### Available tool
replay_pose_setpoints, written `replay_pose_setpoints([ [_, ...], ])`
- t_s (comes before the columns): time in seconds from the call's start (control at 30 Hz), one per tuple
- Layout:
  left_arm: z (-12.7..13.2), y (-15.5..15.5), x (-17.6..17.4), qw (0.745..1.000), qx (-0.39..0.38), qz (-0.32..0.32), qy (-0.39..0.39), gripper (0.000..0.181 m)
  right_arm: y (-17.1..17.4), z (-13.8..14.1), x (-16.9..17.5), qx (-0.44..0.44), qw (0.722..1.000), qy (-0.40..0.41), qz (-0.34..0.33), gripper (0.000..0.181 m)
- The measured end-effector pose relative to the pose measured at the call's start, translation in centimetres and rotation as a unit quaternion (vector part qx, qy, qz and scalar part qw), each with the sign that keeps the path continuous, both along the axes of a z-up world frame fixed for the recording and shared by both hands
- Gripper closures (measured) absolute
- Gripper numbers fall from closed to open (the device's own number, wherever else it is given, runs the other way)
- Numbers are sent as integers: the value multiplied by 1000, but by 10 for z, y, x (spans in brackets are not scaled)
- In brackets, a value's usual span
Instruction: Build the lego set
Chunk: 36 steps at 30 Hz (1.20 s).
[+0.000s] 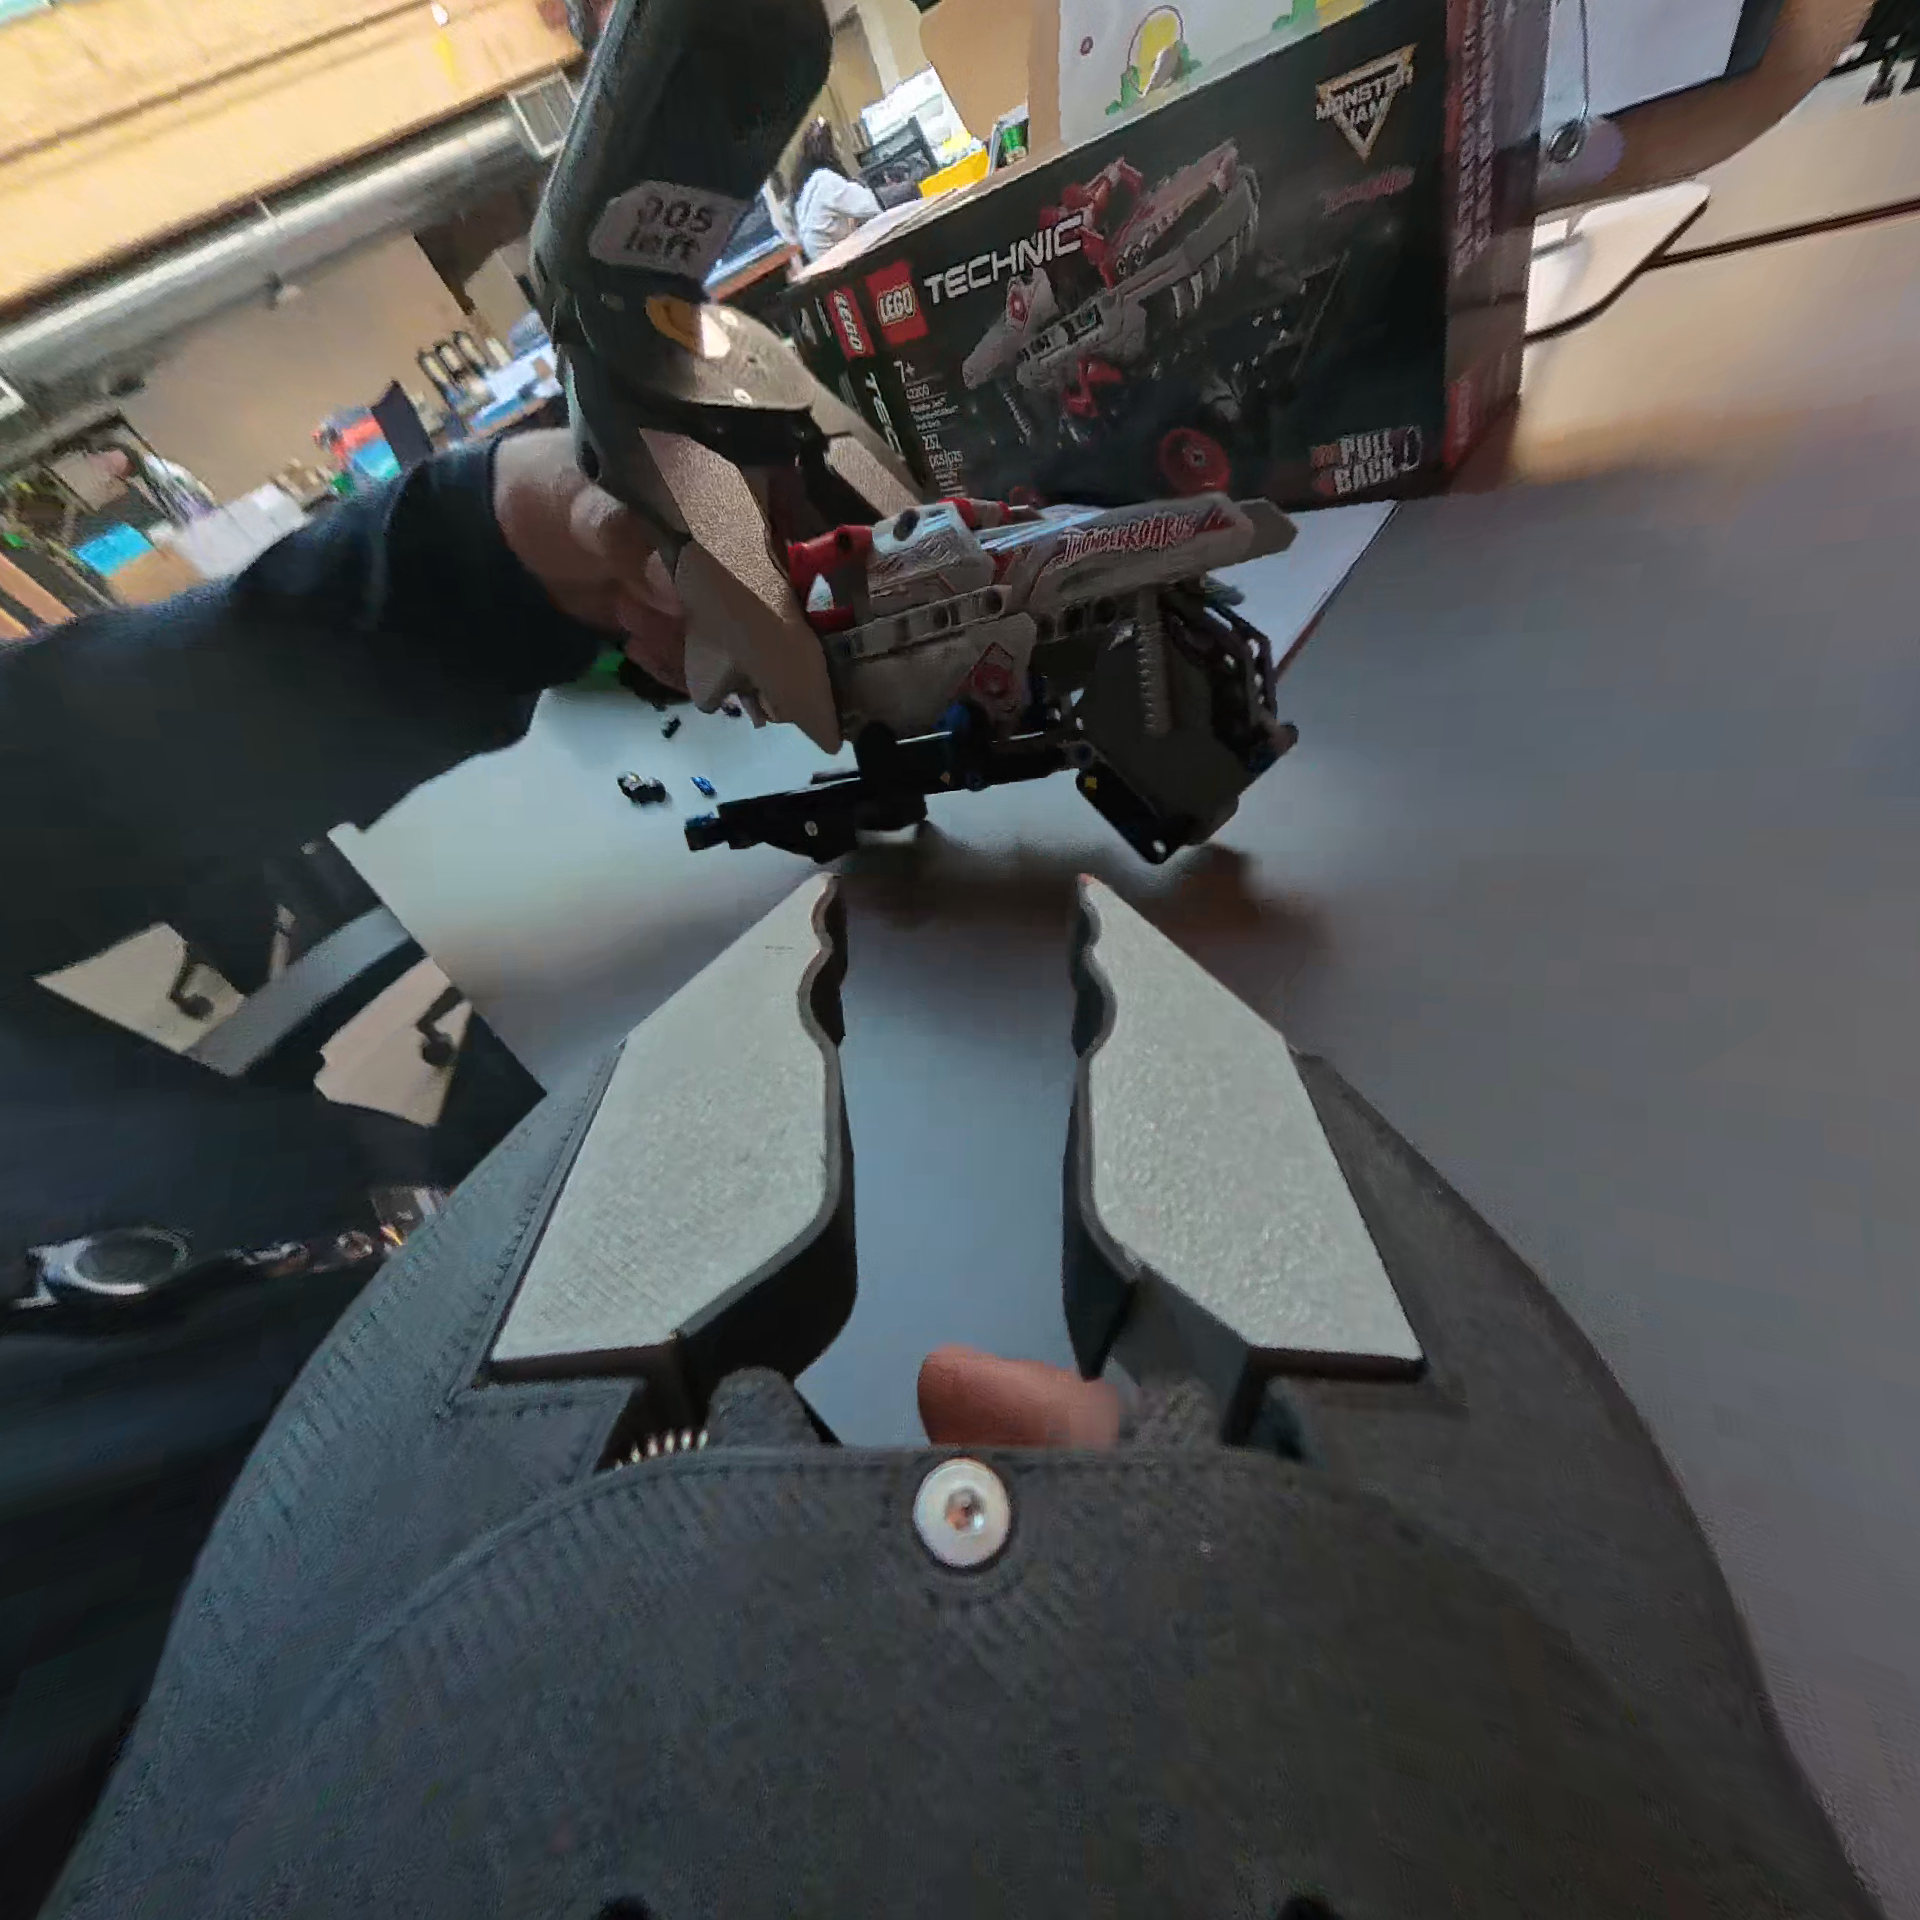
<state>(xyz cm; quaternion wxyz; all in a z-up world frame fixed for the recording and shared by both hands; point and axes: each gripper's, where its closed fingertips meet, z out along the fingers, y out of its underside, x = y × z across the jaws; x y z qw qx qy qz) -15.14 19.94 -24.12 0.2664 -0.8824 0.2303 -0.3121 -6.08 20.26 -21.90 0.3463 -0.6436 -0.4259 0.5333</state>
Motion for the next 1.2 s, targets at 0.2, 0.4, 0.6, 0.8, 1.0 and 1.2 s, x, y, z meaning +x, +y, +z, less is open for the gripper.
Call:
replay_pose_setpoints([
  [0.2, 2, 1, -11, 995, -42, 46, -74, 107, -8, -8, -38, -167, 986, -11, 9, 136],
  [0.4, 4, -5, -16, 986, -70, 64, -139, 107, 1, -16, -77, -332, 943, 3, 3, 129],
  [0.6, 3, -17, -22, 982, -69, 80, -159, 104, 4, -24, -92, -313, 949, -24, -17, 132],
  [0.8, -5, -31, -6, 993, -78, 29, -88, 94, 26, -15, -87, -292, 956, -19, -31, 134],
  [1.0, -18, -60, -11, 995, -83, -20, -48, 86, 42, -10, -75, -258, 964, -46, -38, 140],
  [1.2, -4, -92, 10, 990, -71, -64, -104, 100, 40, -6, -61, -225, 972, -56, -36, 134],
])
